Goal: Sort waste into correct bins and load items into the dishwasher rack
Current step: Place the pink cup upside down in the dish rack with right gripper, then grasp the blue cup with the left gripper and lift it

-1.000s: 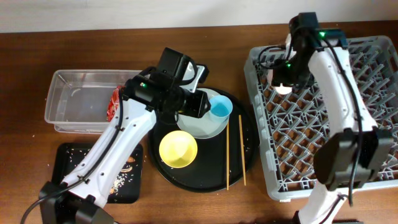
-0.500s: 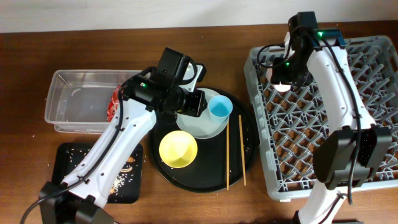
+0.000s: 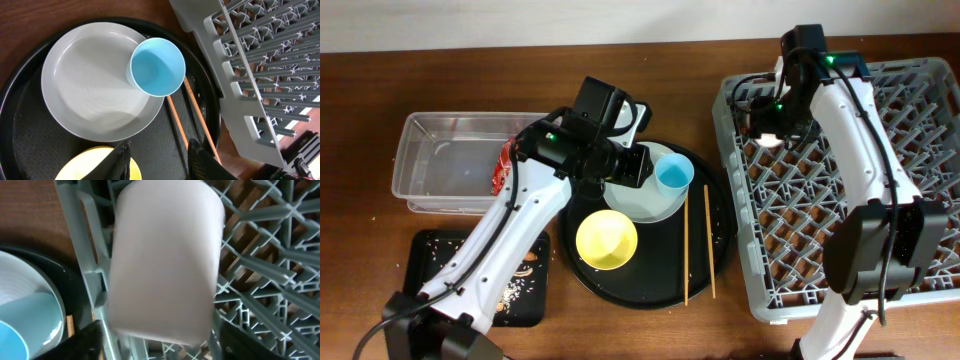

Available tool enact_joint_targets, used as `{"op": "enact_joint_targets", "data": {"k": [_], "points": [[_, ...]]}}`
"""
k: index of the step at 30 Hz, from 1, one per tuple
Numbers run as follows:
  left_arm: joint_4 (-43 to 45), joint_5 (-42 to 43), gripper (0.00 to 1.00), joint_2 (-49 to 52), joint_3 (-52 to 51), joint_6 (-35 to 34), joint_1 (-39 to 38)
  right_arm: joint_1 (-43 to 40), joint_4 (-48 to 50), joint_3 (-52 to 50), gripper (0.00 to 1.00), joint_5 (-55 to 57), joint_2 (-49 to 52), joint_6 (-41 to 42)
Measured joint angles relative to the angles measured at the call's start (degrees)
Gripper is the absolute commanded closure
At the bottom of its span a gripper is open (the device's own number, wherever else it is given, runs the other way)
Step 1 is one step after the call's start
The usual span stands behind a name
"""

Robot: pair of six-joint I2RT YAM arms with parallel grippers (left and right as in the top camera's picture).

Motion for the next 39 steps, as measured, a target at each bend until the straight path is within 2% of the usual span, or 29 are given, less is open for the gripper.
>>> {"op": "enact_joint_targets", "data": {"k": [8,10,13,16,19,25,26,29,30,34,36,39], "points": [[0.0,0.0,0.63,0.0,0.0,0.0,0.0,0.0,-4.0,4.3,0.23,-2.9,0.2,-1.8],[0.0,0.0,0.63,0.0,0.0,0.0,0.0,0.0,-7.0,7.4,0.17,-6.2,0.5,-3.2],[0.7,0.0,0.61,0.0,0.0,-0.1,0.0,0.0,-12.1,11.1,0.01,-9.7,0.5,-4.0],[3.9,-1.4,0.56,0.1,0.0,-2.2,-0.7,0.0,-16.5,11.3,0.02,-10.7,0.5,-4.4],[6.6,-4.7,0.55,2.7,0.0,-5.8,-3.2,0.0,-17.7,11.3,0.02,-10.8,0.5,-4.5],[11.6,-6.7,0.57,15.2,0.1,-8.5,-4.8,0.0,-18.0,11.3,0.02,-10.8,0.5,-4.5],[11.6,-7.0,0.64,16.7,0.1,-8.9,-4.8,0.0,-18.0,11.3,0.02,-10.8,0.5,-4.5],[11.6,-7.5,0.96,19.0,0.1,-9.4,-4.8,0.0,-18.1,11.3,0.02,-10.8,0.5,-4.5],[11.7,-7.7,1.0,19.1,0.1,-9.5,-4.8,0.0,-18.3,11.3,0.02,-10.8,0.5,-4.5],[11.0,-8.8,1.0,19.1,0.1,-9.5,-4.7,-0.1,-18.6,11.3,0.02,-10.8,0.5,-4.8],[6.8,-8.8,1.0,19.1,1.4,-9.5,-3.5,-0.7,-21.2,13.1,0.02,-11.7,0.5,-5.9],[1.3,-5.3,1.0,16.4,5.0,-9.5,1.3,-3.0,-25.9,17.8,0.02,-19.6,-0.2,-11.2]]}}
